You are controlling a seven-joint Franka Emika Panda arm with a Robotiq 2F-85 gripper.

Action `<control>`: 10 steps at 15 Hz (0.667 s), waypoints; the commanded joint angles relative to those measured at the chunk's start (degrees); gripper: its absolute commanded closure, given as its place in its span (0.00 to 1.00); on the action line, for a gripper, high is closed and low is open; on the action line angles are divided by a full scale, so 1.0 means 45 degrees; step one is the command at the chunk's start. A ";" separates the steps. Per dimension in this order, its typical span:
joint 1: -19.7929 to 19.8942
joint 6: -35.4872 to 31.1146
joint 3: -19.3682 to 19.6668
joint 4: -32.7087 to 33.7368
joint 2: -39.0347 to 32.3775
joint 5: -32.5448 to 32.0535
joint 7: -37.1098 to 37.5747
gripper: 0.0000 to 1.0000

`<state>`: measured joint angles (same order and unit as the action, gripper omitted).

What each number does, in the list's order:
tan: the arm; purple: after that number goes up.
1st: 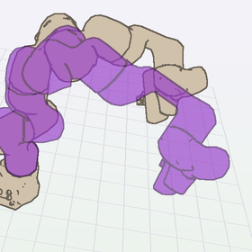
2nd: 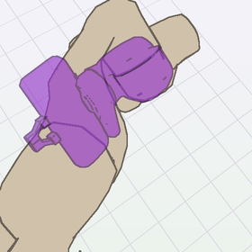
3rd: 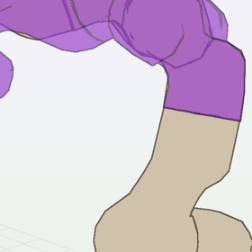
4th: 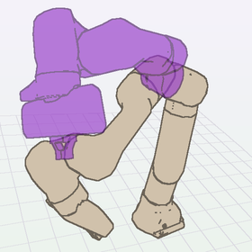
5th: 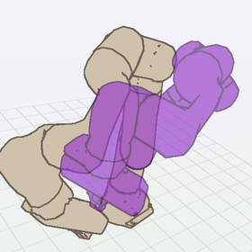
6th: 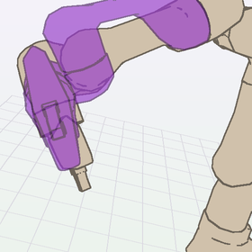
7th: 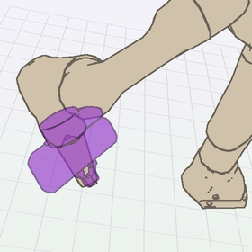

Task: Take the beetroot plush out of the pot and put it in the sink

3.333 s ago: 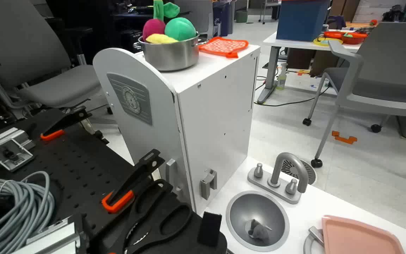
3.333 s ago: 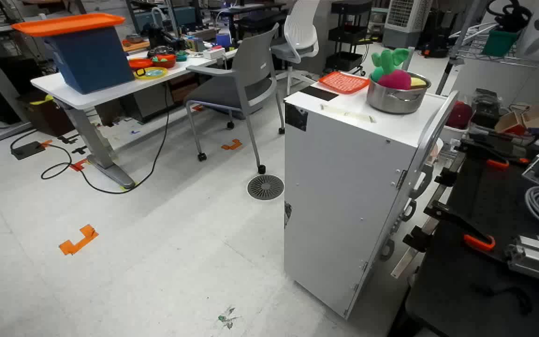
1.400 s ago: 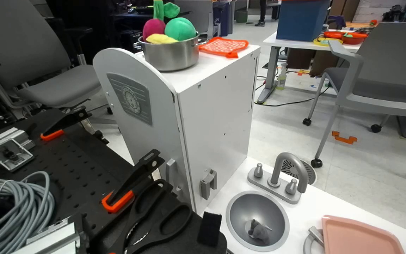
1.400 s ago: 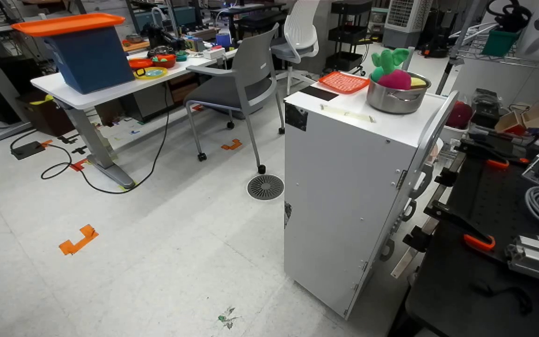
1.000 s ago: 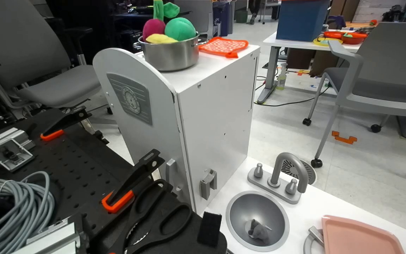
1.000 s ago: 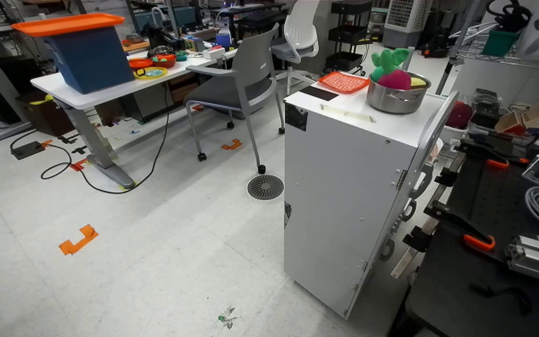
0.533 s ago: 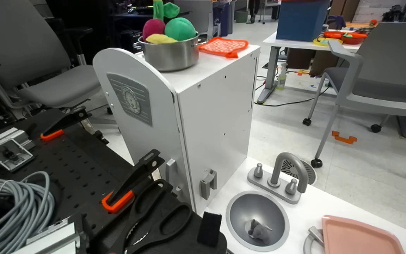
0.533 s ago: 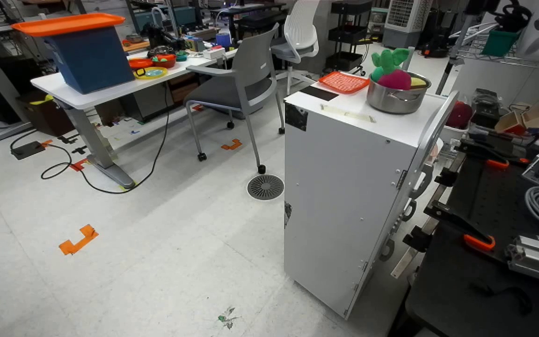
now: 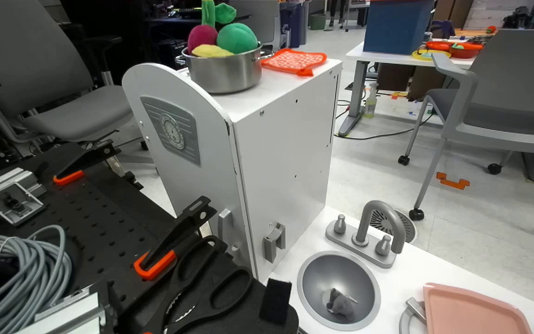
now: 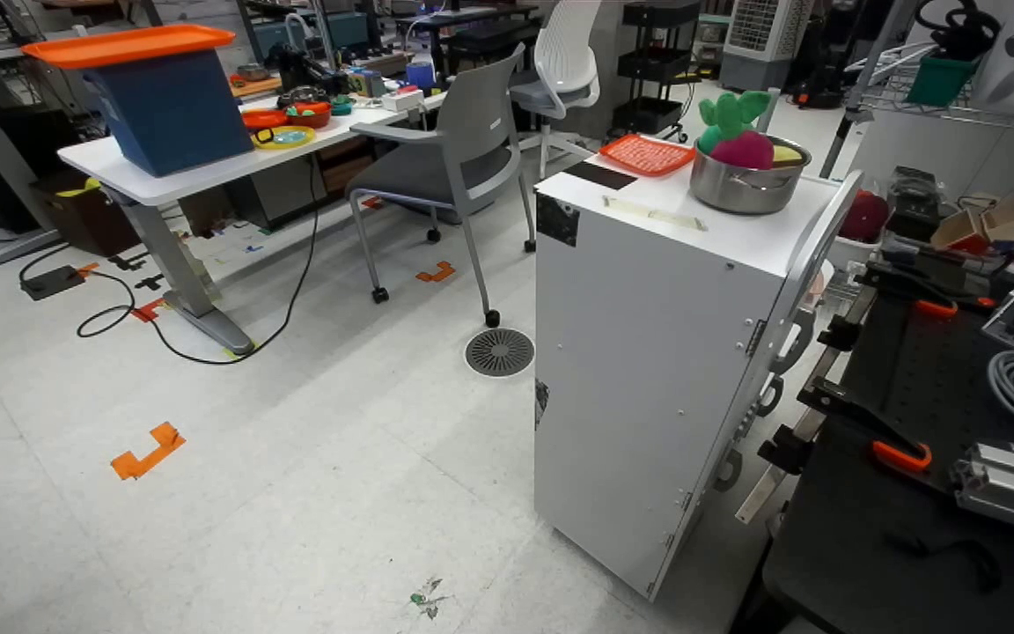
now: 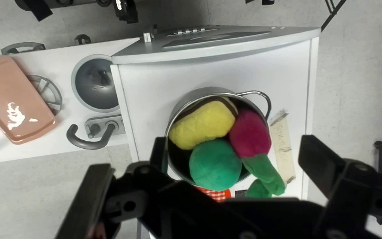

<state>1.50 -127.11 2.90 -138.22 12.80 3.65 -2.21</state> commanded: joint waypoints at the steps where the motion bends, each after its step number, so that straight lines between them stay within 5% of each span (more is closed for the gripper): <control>1: 0.0022 0.0025 -0.0019 0.0018 0.0011 0.0010 -0.0016 0.00; 10: 0.0087 -0.0037 -0.0013 -0.0082 -0.0050 -0.0119 0.0100 0.00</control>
<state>1.51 -127.11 2.91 -138.39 12.80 3.65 -2.24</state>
